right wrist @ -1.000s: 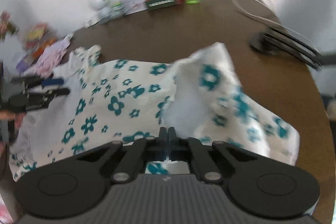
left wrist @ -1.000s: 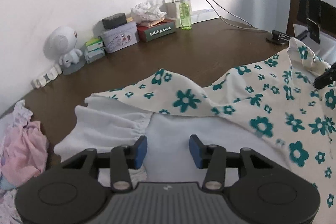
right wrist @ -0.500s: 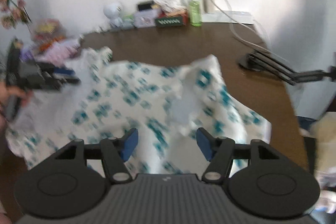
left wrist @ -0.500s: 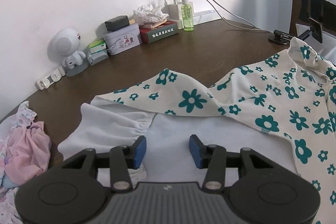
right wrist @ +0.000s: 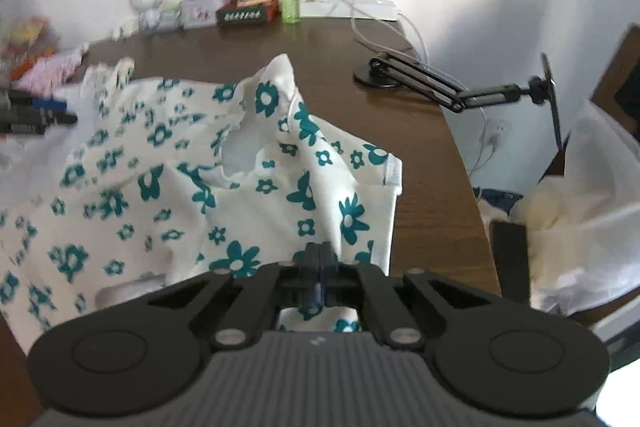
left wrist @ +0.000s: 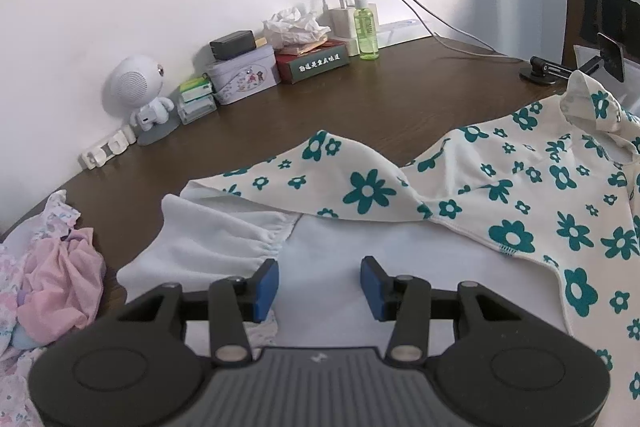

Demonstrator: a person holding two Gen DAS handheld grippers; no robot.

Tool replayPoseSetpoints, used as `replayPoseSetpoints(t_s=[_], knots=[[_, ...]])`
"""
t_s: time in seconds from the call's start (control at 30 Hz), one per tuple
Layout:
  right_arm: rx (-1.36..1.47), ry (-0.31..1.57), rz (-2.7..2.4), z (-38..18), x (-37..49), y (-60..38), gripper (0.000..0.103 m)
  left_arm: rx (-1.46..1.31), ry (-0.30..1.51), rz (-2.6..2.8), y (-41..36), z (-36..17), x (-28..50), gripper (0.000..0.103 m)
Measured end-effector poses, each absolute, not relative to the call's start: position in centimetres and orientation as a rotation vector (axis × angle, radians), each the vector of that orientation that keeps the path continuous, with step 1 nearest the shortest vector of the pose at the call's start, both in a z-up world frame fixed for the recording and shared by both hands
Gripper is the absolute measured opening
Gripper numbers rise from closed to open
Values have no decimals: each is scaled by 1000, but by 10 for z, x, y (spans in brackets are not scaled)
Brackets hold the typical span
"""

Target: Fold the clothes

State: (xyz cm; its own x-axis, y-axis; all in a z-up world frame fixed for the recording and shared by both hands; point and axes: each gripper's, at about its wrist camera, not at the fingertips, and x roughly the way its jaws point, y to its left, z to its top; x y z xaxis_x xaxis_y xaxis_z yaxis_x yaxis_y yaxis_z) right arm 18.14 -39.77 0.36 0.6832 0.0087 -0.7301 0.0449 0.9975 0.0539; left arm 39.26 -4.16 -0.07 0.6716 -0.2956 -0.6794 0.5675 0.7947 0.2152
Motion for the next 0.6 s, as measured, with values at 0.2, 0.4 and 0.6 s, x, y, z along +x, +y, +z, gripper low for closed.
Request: replayPoseSetpoints(t_s=[0.2, 0.4, 0.6], knots=[[42, 748, -15, 19, 162, -379, 47, 479, 666, -490, -45, 0, 386, 44], [-13, 660, 5, 44, 142, -345, 62, 529, 653, -473, -46, -1, 373, 44], [-78, 676, 47, 38, 138, -320, 68, 587, 622, -412, -44, -2, 349, 44]])
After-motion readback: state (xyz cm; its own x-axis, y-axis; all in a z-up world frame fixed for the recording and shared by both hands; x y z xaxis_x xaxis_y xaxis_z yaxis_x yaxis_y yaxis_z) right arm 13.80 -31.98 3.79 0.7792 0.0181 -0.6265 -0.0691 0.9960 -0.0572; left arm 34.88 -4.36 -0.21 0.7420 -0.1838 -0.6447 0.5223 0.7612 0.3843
